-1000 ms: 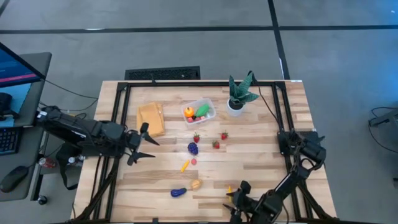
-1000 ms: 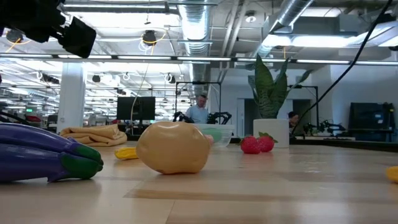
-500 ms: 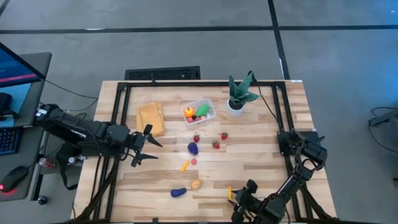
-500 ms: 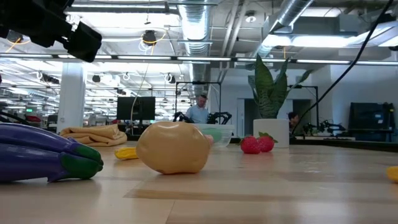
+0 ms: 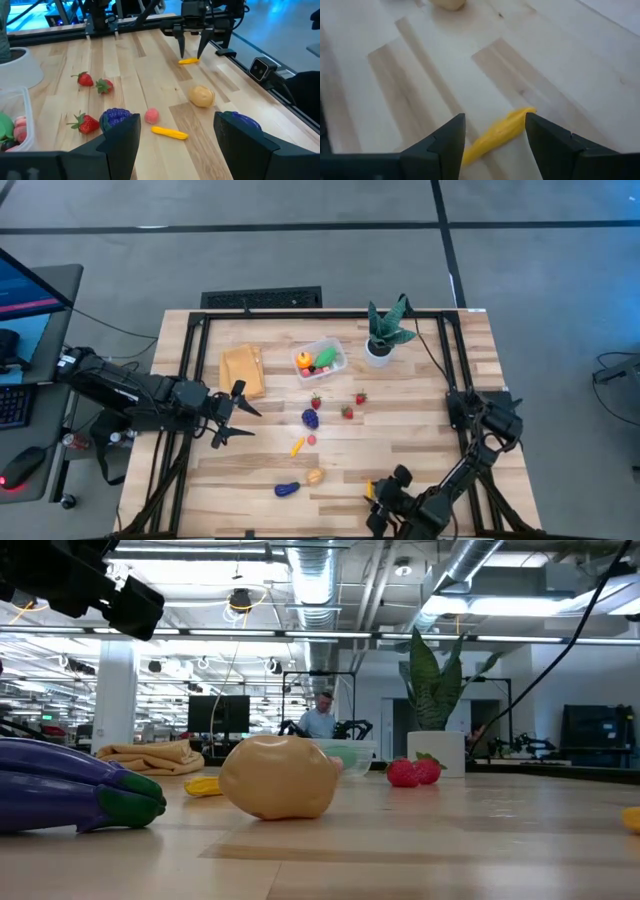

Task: Pick and placing Produce into tupperware
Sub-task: Put the right yellow corn into the transparent bin

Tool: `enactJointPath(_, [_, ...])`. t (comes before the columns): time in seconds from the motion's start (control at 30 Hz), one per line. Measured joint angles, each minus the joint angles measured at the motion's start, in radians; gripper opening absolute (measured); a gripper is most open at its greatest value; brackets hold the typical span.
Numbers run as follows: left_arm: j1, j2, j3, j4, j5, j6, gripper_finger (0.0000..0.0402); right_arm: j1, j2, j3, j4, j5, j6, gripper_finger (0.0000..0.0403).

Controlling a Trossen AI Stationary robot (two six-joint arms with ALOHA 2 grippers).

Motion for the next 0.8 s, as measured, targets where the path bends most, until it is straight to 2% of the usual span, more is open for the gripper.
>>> enactJointPath(0.4, [0.000, 0.000, 0.000, -0.005, 0.007, -0.002, 0.0243, -0.034, 0.000, 0.000, -0.014, -0.108, 0.001, 0.0214])
enactJointPath(0.8, [0.000, 0.000, 0.000, -0.005, 0.007, -0.011, 0.0243, -0.049, 0.000, 0.001, -0.047, -0.156, -0.008, 0.0165])
